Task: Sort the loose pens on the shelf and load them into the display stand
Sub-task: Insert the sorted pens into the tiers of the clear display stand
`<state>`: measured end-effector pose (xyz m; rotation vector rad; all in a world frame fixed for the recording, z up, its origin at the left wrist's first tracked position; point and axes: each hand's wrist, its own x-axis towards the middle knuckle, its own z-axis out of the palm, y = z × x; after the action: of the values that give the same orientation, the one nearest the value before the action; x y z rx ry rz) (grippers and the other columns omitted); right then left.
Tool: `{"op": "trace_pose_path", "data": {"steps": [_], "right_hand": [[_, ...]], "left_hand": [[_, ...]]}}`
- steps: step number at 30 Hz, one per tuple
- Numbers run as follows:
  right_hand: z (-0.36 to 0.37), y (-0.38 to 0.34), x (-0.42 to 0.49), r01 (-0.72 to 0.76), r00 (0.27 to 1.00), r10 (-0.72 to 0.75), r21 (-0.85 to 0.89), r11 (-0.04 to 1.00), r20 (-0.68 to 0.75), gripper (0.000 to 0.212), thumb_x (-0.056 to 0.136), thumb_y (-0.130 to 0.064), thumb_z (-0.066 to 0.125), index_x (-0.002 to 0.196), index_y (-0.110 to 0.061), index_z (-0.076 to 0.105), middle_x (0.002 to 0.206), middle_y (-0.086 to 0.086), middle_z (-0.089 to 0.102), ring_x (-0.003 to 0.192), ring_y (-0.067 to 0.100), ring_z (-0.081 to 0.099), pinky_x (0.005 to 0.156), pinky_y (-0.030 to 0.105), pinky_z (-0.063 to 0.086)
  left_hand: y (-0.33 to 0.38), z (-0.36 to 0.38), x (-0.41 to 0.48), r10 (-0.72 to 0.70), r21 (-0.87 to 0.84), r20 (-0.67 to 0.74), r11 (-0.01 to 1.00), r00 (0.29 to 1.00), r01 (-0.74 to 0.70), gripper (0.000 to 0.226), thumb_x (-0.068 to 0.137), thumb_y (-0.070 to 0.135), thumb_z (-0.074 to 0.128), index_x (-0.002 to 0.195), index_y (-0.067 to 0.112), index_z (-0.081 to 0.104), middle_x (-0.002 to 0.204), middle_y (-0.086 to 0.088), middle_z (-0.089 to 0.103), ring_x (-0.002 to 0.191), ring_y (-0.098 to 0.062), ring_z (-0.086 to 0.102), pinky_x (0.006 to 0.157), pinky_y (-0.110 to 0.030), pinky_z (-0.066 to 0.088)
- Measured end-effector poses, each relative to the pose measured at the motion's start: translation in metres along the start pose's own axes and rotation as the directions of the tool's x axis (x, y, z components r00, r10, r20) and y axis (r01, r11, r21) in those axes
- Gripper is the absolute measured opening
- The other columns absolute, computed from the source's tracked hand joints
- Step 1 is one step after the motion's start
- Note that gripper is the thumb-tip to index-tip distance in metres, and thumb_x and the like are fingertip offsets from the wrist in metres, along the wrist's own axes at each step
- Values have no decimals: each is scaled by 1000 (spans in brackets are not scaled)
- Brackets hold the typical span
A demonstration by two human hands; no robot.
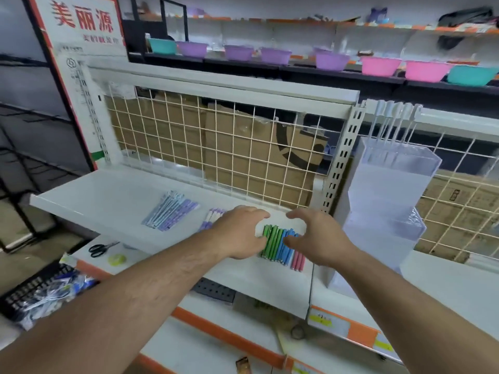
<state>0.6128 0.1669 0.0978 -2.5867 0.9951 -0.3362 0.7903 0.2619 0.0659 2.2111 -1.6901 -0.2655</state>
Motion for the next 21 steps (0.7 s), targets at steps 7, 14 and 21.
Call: {"op": "trace_pose_path", "data": {"steps": [7, 14, 21], "right_hand": [[61, -57, 30, 5, 998, -4, -5, 1000, 56, 61, 86, -39, 72, 142, -28, 52, 146, -2, 50, 133, 18, 47, 103, 30, 40], [129, -140, 79, -67, 996, 62, 76, 995, 67, 56, 86, -33, 74, 138, -24, 57, 143, 0, 54, 125, 19, 54, 96, 27, 42], [182, -200, 129, -116, 988, 99, 143, 983, 118, 61, 86, -40, 73, 142, -26, 53, 146, -3, 52, 123, 18, 56, 97, 25, 42]], "left_hand": [[-80, -10, -19, -19, -1, 9, 1000, 1000, 19, 66, 90, 40, 61, 151, 27, 39, 156, 8, 36, 146, -16, 27, 119, -29, 24], [-199, -33, -31, -38, 60, 87, 998, 995, 32, 64, 93, 44, 56, 152, 28, 37, 155, 5, 39, 142, -17, 34, 116, -32, 31], [-292, -51, -28, -65, 2, 100, 998, 993, 65, 46, 90, 43, 57, 134, 29, 53, 132, 4, 57, 118, -18, 52, 99, -37, 47]]}}
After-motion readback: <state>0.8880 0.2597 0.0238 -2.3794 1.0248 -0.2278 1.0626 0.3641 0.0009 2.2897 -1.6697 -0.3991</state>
